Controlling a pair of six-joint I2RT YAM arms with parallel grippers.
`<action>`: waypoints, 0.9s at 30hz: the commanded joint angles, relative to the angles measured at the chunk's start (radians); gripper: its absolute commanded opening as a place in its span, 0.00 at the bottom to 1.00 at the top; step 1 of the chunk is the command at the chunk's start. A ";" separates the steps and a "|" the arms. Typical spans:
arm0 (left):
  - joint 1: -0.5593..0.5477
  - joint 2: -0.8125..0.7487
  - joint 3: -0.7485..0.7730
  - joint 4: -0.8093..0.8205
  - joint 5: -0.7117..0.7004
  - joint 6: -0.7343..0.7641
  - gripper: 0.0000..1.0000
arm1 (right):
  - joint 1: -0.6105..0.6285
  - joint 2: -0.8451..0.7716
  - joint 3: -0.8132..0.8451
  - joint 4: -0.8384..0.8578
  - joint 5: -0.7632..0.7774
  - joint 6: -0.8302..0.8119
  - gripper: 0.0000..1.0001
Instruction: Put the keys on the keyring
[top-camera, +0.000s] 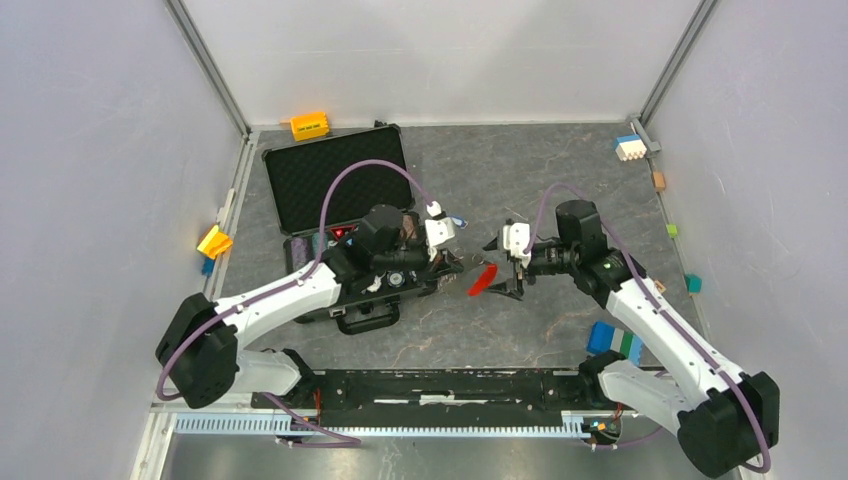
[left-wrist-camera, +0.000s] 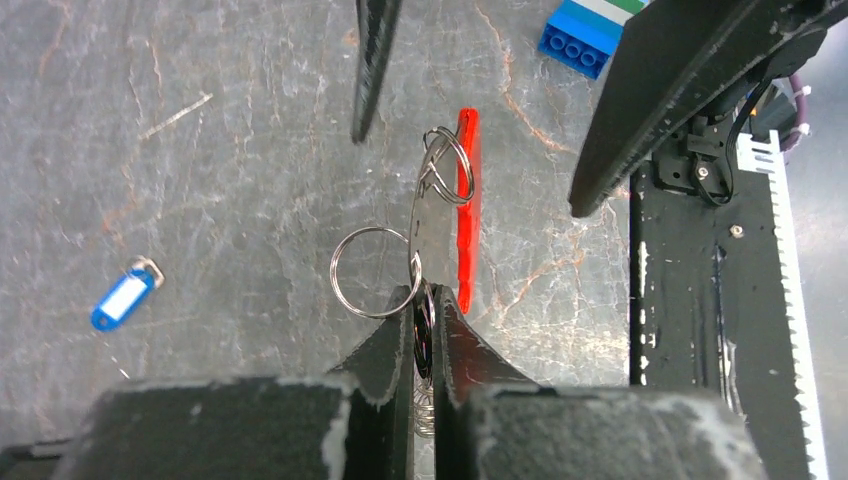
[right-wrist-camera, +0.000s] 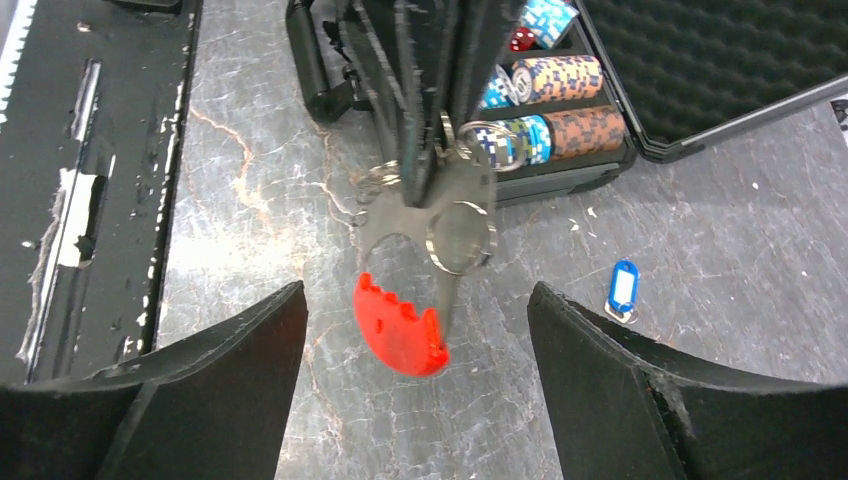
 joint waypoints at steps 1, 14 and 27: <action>-0.006 -0.053 -0.052 0.120 -0.042 -0.188 0.02 | -0.023 0.034 0.003 0.109 -0.013 0.081 0.85; -0.008 -0.064 -0.104 0.216 -0.163 -0.419 0.02 | -0.079 0.067 -0.037 0.226 0.005 0.197 0.78; -0.016 0.044 0.092 -0.003 -0.404 -0.498 0.02 | -0.071 0.208 0.007 0.431 0.276 0.510 0.71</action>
